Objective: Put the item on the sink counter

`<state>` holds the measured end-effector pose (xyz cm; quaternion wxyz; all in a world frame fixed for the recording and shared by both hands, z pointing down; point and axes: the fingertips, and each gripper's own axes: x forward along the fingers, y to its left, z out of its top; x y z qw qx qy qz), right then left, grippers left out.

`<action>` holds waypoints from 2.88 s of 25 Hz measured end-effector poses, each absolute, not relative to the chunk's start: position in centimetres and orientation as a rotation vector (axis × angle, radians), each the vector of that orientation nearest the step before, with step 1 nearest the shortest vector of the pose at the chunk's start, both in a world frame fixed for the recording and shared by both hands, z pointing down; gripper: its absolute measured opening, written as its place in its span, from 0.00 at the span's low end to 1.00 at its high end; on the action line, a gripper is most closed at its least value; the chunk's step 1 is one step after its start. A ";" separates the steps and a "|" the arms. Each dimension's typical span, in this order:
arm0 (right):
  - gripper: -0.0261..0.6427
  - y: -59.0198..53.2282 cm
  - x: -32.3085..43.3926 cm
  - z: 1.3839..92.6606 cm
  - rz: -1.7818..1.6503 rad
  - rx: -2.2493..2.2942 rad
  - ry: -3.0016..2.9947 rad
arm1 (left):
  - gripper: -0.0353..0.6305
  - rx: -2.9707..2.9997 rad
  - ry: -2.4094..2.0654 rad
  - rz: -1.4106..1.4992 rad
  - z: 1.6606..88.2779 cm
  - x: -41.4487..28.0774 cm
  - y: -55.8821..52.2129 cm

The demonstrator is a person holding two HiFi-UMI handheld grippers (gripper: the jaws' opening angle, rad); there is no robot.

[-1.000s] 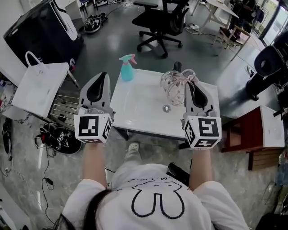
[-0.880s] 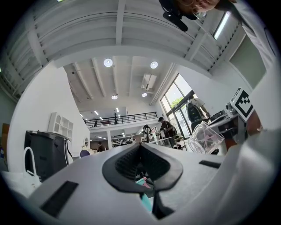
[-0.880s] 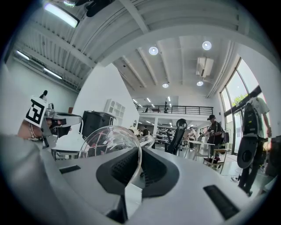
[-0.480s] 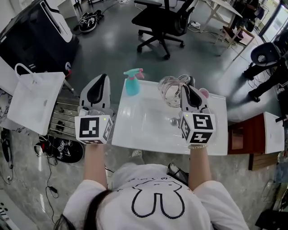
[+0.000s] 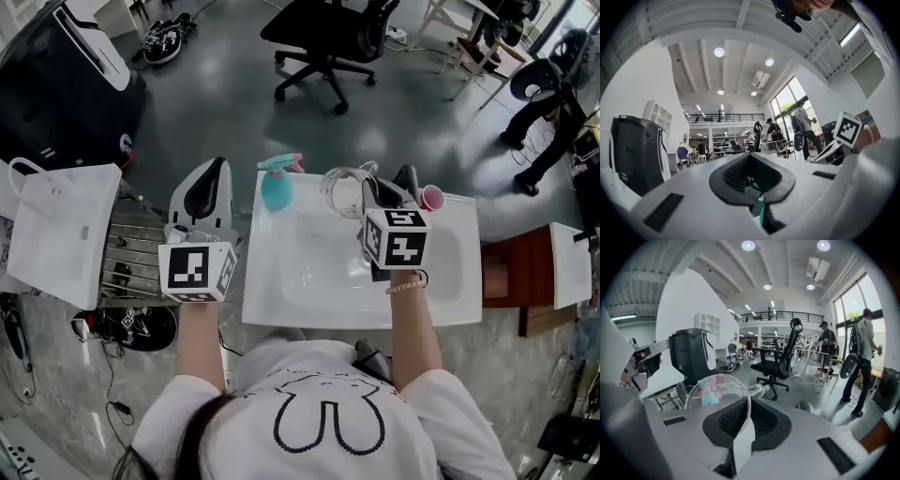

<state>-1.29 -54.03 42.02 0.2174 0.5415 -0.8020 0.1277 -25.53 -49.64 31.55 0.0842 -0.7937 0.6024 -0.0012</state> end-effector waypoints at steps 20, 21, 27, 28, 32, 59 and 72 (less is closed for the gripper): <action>0.10 -58.9 -2.6 53.5 0.683 1.394 -1.905 | 0.07 -2.486 1.768 -0.049 35.7 -25.1 -53.8; 0.10 -59.1 -2.7 53.9 0.691 1.393 -1.895 | 0.07 -2.490 1.766 -0.052 35.8 -25.1 -54.0; 0.10 -60.4 -3.3 56.0 0.707 1.380 -1.839 | 0.07 -2.497 1.756 -0.061 36.0 -25.4 -55.2; 0.10 -60.5 -3.4 56.3 0.712 1.377 -1.831 | 0.07 -2.499 1.756 -0.064 36.0 -25.4 -55.3; 0.10 -61.0 -3.8 57.1 0.724 1.362 -1.816 | 0.07 -2.505 1.759 -0.075 36.4 -25.8 -55.8; 0.42 -60.3 -5.1 56.3 0.830 1.373 -1.946 | 0.07 -2.499 1.784 -0.049 36.3 -25.5 -54.5; 0.42 -57.1 -3.8 52.2 0.729 1.367 -2.085 | 0.07 -2.457 1.777 -0.029 34.3 -22.7 -51.0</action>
